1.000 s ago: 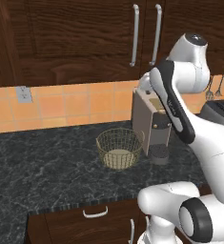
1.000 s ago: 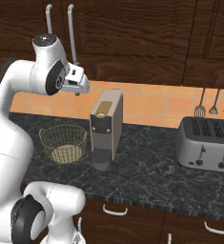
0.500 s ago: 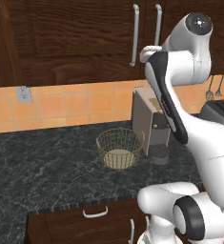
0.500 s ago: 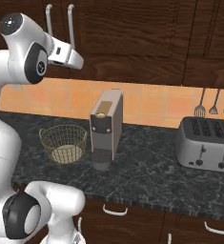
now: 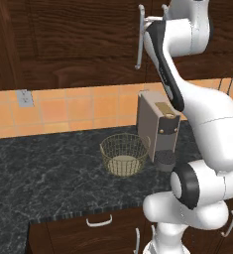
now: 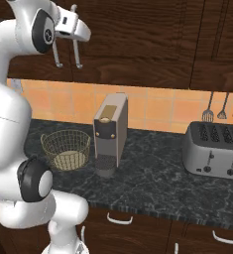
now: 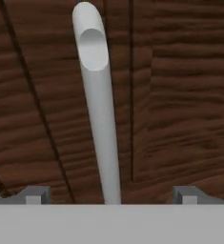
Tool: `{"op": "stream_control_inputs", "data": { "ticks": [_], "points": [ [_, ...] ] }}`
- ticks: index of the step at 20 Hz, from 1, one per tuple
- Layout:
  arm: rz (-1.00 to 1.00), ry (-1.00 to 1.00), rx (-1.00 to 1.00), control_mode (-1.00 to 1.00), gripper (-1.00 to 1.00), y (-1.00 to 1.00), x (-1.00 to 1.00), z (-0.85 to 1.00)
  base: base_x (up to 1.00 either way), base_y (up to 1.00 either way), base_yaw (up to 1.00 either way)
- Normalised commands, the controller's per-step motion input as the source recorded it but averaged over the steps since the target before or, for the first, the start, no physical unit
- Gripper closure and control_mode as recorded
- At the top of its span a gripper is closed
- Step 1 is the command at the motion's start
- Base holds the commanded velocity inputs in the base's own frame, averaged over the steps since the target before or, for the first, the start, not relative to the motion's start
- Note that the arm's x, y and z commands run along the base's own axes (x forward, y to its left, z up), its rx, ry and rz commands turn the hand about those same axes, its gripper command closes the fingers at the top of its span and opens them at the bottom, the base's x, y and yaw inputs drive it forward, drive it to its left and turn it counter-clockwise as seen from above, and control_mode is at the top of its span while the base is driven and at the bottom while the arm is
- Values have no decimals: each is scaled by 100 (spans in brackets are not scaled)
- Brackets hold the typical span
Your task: Open the cabinet, pick up the bread from the cabinet and place it in the basket. Then move the basket to the dining counter.
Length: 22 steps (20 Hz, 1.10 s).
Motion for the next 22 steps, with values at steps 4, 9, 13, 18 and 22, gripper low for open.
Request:
{"op": "stream_control_inputs", "data": {
  "ticks": [4,9,13,18,22],
  "points": [
    [0,0,4,-100,-100,-9,46,-2,0,0,0],
    [1,-3,3,-100,-100,0,48,-8,0,0,0],
    [0,-15,0,-100,-100,0,42,-26,0,0,0],
    [0,-31,-1,-100,-100,0,28,-53,0,0,0],
    [0,-14,0,-100,-100,0,26,-17,0,0,0]
  ]
}}
